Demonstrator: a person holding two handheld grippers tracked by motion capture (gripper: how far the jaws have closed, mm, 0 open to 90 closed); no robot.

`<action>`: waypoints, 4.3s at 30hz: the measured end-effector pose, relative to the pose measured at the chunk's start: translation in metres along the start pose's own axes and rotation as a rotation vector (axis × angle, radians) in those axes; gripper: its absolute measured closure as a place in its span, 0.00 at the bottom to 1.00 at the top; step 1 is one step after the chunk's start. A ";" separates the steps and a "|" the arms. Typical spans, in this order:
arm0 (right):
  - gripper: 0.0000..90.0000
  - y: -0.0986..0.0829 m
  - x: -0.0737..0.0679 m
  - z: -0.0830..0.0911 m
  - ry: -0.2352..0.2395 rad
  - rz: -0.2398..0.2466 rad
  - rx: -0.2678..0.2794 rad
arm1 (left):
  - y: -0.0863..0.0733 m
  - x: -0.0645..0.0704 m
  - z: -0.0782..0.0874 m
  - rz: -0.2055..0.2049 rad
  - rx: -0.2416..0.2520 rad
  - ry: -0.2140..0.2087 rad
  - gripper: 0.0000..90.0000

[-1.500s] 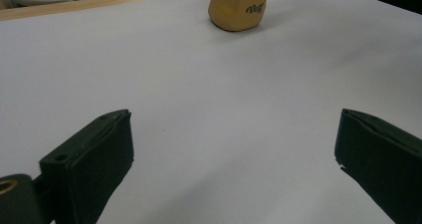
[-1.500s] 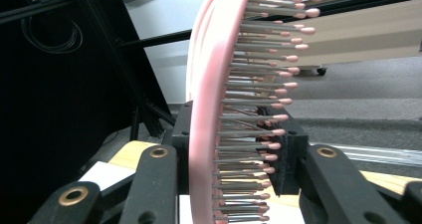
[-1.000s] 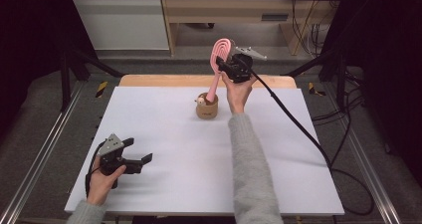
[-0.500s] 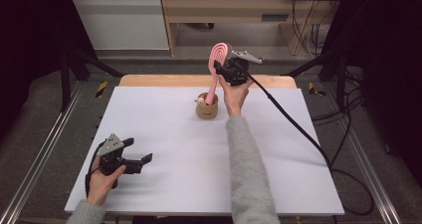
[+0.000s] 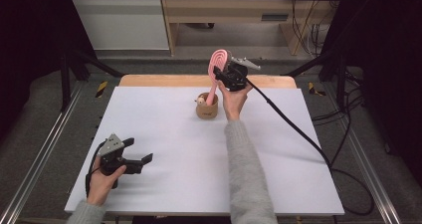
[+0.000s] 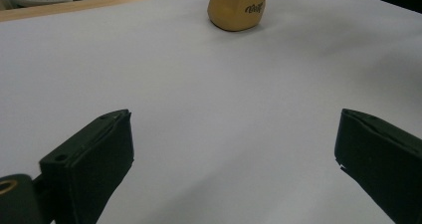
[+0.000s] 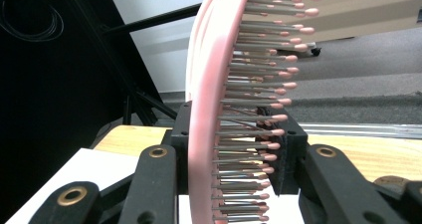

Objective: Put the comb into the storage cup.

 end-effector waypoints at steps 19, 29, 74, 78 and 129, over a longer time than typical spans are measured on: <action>0.70 -0.015 0.003 0.002 -0.020 -0.024 -0.007 | 0.000 0.001 -0.001 -0.006 -0.006 0.000 0.02; 0.70 -0.023 0.001 -0.002 -0.029 -0.002 -0.022 | 0.000 0.001 0.000 -0.008 -0.006 0.001 0.02; 0.57 -0.021 0.024 0.014 -0.007 0.072 -0.111 | 0.000 0.005 -0.003 -0.020 -0.013 -0.004 0.02; 0.51 -0.022 0.024 0.017 -0.008 0.102 -0.128 | 0.000 0.005 -0.003 -0.021 -0.013 -0.004 0.02; 0.00 -0.037 0.000 0.139 0.310 0.311 -0.145 | 0.001 0.008 -0.003 -0.035 -0.007 -0.007 0.02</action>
Point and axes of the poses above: each handheld gripper's, and its own axes: z roughly backward along the jaws, y roughly out of its top, x roughly to its right, the point moved 2 cm from there along -z, roughly forward along the jaws, and after that the axes turned 3 degrees about y, right-handed, at the moved point
